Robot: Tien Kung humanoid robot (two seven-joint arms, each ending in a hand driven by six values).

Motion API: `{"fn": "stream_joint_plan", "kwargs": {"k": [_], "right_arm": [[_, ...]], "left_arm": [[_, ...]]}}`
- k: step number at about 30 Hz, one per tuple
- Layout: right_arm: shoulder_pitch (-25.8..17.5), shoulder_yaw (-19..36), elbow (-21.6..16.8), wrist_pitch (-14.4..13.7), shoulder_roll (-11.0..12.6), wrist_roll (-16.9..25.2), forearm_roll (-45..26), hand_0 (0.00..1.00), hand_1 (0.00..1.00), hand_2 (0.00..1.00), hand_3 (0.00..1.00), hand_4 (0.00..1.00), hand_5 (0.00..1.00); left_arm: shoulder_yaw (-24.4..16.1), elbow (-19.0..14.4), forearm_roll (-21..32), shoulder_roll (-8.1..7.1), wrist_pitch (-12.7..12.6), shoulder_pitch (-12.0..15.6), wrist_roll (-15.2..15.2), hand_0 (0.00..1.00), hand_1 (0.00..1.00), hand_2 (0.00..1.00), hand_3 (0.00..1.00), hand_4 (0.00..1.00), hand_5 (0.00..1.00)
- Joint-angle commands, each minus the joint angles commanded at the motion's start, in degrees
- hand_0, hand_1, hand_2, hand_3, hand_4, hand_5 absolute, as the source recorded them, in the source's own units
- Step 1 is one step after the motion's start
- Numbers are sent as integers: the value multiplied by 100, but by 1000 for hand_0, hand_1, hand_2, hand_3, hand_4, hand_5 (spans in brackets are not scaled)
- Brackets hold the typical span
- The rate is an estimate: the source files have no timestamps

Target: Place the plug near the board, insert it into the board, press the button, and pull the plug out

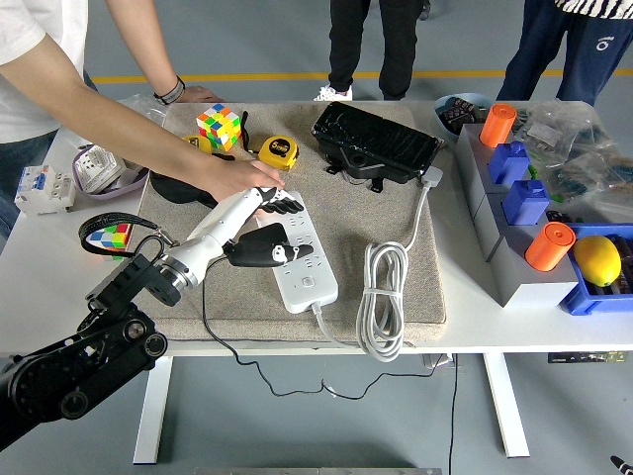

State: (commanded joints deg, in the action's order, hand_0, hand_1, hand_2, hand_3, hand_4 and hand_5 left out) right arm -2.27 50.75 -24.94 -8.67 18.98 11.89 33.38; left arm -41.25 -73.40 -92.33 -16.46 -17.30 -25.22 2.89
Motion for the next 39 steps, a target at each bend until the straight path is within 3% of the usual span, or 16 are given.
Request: {"fn": "stream_joint_plan", "kwargs": {"k": [4,5,9,16,17,22,23,28,29,39], "right_arm": [[-1,5,0,0,-9,-1,2,601,611,600,550,952,379],[-1,5,1,0,-11,-1,2,601,611,600,551,952,379],[-3,-5,0,0,-12,-2,3,601,611,600,551,952,379],[10,17,-5,-1,-13,0,6,601,612,600,550,951,380],[10,23,-5,-2,-13,0,7,601,611,600,551,952,379],[1,31,-3,-3,-8,0,11,601,611,600,551,952,379],[1,32,-4,-4,-9,0,10,601,611,600,550,951,380],[2,33,-16,-4,-10,-1,20,601,611,600,550,951,380],[0,32,-22,-5,-10,-1,25,601,611,600,551,951,379],[10,56,-36,-7,-5,0,40,601,611,600,551,952,378]], "left_arm": [[54,254,-343,65,-273,-21,34,738,743,742,722,987,392],[62,306,-407,76,-338,-29,41,738,742,760,762,998,375],[64,512,-783,126,-465,-56,-126,738,742,760,762,998,375],[94,787,-1199,187,-478,-103,-357,713,720,737,761,998,364],[107,815,-1223,192,-484,-109,-386,643,661,679,743,998,369],[160,936,-1332,228,-515,-149,-496,643,661,679,743,998,369],[179,970,-1370,241,-527,-165,-527,542,591,608,659,993,359],[242,1105,-1357,290,-558,-227,-583,542,591,608,659,993,359],[259,1138,-1358,303,-558,-244,-606,482,549,539,606,998,375],[364,1388,-1354,379,-473,-428,-825,451,537,531,586,974,392]]}}
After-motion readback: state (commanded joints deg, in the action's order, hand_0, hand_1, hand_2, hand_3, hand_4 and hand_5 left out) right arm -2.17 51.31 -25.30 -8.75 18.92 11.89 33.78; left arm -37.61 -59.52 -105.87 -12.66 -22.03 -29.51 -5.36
